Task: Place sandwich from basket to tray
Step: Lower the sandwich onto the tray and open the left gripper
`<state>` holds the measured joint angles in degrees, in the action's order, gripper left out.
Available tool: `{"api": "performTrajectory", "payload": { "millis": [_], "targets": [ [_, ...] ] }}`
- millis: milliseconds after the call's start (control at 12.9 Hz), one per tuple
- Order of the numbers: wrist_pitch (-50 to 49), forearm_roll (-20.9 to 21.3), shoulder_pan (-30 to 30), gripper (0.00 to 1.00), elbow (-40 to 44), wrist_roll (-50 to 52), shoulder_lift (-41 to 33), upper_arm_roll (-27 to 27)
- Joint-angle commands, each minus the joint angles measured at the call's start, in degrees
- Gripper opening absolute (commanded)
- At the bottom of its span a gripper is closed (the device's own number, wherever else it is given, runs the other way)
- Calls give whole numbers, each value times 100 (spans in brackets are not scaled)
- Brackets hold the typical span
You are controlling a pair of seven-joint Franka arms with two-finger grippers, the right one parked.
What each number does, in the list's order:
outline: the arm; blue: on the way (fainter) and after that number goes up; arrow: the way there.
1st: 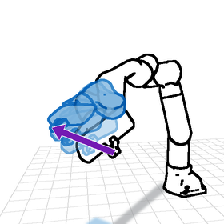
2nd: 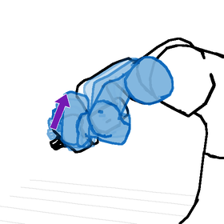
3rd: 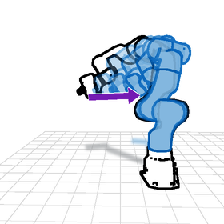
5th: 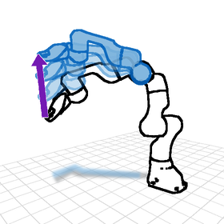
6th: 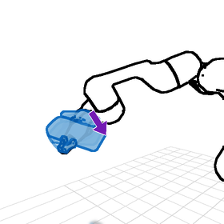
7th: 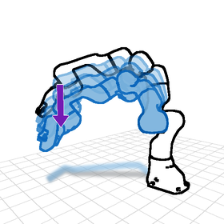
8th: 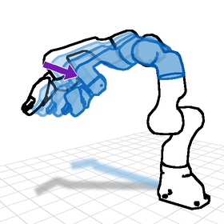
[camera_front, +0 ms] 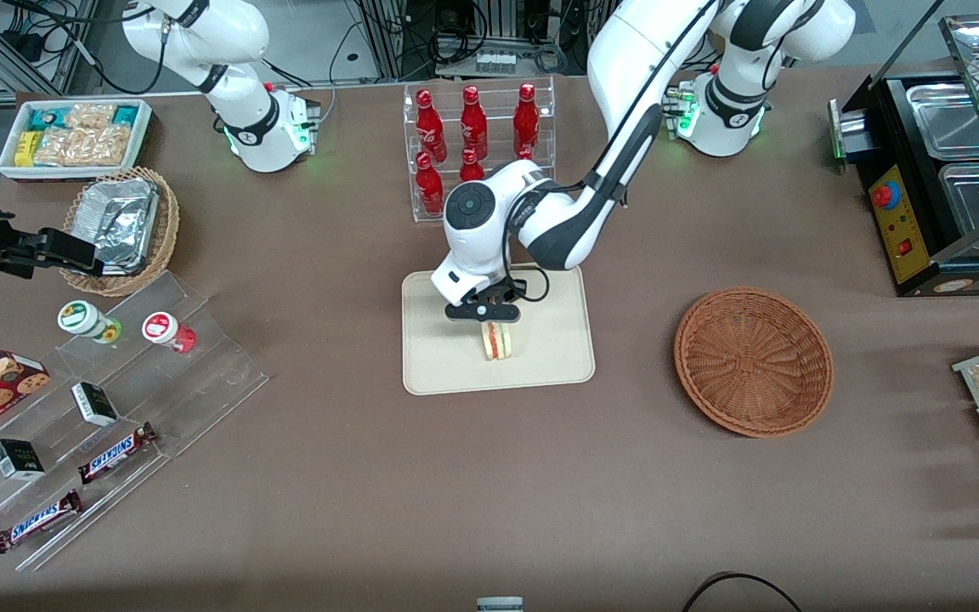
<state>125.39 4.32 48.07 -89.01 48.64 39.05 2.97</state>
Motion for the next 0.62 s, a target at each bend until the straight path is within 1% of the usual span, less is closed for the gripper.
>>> {"api": "performTrajectory", "payload": {
  "millis": [0,78,233,388,543],
  "targets": [
    [-41,-37,106,94,50,67,6,-86],
    [-41,-37,97,99,50,67,-11,-86],
    [-102,-28,62,99,77,84,-90,-103],
    [-488,-45,18,99,155,84,-344,-121],
    [-848,-54,-209,99,147,93,-739,-121]
  ]
}}
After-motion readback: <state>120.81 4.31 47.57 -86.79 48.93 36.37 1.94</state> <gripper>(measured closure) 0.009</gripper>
